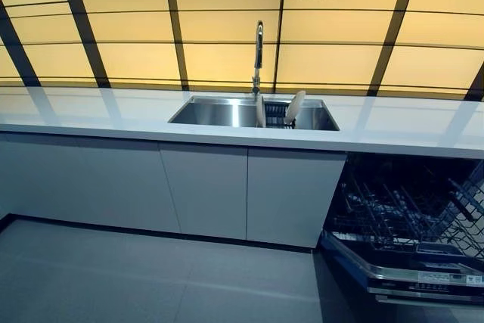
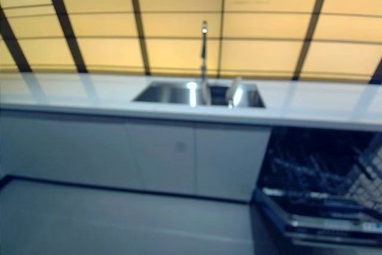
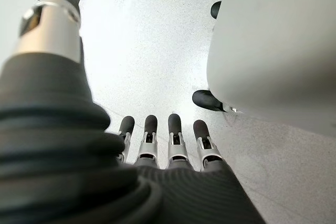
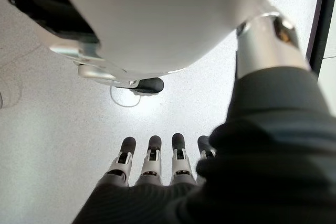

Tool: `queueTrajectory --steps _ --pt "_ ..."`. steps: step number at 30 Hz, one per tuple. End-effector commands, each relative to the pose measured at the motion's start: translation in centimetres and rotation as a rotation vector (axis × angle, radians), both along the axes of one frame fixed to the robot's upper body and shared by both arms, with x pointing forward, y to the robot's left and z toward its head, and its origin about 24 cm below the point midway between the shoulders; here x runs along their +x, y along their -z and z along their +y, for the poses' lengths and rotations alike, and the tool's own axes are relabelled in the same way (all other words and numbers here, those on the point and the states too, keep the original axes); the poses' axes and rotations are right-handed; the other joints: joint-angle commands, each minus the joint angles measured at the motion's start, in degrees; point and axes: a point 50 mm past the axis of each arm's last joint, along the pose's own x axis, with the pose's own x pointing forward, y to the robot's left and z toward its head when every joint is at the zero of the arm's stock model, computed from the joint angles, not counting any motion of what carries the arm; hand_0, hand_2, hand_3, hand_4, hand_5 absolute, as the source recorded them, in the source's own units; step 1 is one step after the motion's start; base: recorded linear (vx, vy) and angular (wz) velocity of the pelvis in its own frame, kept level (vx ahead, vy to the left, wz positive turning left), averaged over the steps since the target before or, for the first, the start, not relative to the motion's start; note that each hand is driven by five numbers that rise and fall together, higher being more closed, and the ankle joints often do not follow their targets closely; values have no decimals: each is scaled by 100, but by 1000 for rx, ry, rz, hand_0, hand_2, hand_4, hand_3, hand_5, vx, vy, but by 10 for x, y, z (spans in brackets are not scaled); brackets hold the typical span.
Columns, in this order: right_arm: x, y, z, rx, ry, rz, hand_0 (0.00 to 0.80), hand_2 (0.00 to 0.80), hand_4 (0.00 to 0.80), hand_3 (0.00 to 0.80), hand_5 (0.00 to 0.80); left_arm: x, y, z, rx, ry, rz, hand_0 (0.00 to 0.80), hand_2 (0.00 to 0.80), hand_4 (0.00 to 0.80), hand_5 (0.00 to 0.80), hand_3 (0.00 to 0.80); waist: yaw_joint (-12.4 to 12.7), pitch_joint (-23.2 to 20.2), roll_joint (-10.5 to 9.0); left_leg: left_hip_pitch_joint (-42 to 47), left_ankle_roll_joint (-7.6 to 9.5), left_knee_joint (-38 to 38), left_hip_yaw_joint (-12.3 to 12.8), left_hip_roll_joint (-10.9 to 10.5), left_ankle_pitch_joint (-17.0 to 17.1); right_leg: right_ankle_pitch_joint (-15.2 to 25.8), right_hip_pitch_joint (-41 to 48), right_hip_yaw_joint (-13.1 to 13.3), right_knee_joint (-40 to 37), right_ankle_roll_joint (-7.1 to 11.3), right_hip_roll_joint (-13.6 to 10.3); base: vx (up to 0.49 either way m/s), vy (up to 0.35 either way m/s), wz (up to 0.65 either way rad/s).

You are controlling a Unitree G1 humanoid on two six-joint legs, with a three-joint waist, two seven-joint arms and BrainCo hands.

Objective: Take plates into dishwasher

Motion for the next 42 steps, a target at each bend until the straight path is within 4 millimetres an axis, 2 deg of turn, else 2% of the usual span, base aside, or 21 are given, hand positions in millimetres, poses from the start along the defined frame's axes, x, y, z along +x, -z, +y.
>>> queueTrajectory --steps 1,8,12,25,31,33,36,38,40,41,42 --pt "16 0 12 52 -24 14 0 0 0 0 0 13 1 -15 -39 49 0 0 0 0 0 0 60 312 -112 -100 570 14 -60 -689 -51 -33 29 -86 200 -26 305 0 0 0" --pt "18 0 18 139 -190 63 0 0 0 0 0 17 0 -13 -8 124 0 0 0 0 0 0 110 385 -122 -128 562 14 -113 -700 -30 -19 13 -114 191 -16 288 4 -1 1" --pt "29 -3 23 205 -267 20 0 0 0 0 0 18 -1 -9 6 164 12 0 0 0 0 0 180 407 -175 -150 568 14 -143 -705 -18 -20 11 -146 188 -10 283 27 -26 10" --pt "34 -4 24 208 -323 6 0 0 0 0 0 22 -2 -4 40 232 19 0 0 0 0 0 191 442 -185 -102 595 14 -157 -689 -30 -109 15 -155 284 -47 291 6 -13 2" --pt "44 -8 30 322 -431 -14 0 0 0 0 0 26 -4 0 54 280 21 0 0 0 0 0 239 444 -218 -28 601 51 -241 -671 -30 -187 71 -183 379 -92 326 21 -62 5" --pt "67 -17 34 373 -525 -100 0 0 0 0 0 27 -5 6 75 301 36 0 0 0 0 0 299 438 -277 31 598 84 -318 -651 -52 -223 165 -176 383 -121 364 41 -124 17" --pt "114 -44 56 493 -642 -262 0 0 0 0 0 30 -8 15 104 309 46 0 0 0 0 0 333 436 -382 23 586 230 -343 -581 -91 -318 159 -152 512 -182 405 -11 -135 7" --pt "148 -77 77 571 -741 -412 0 0 0 0 0 33 -11 23 128 292 42 0 0 0 0 0 301 502 -478 -137 545 633 -305 -497 -189 -402 72 -136 701 -258 410 -81 -126 9" --pt "173 -120 93 654 -840 -558 0 0 0 0 0 37 -14 32 145 258 30 0 0 0 0 0 285 668 -643 -514 456 1390 -213 -423 -313 -419 13 -105 855 -358 363 -104 -136 16" --pt "181 -145 99 696 -900 -633 0 0 0 0 0 38 -15 35 147 233 21 0 0 0 0 0 308 794 -741 -1014 372 2180 -153 -361 -127 -427 44 -48 884 -446 356 -81 -120 23" --pt "184 -154 101 711 -928 -659 0 0 0 0 0 37 -15 35 145 220 19 0 0 0 0 0 322 845 -771 -1238 342 2539 -157 -337 20 -438 62 -17 897 -490 362 -34 -118 13"
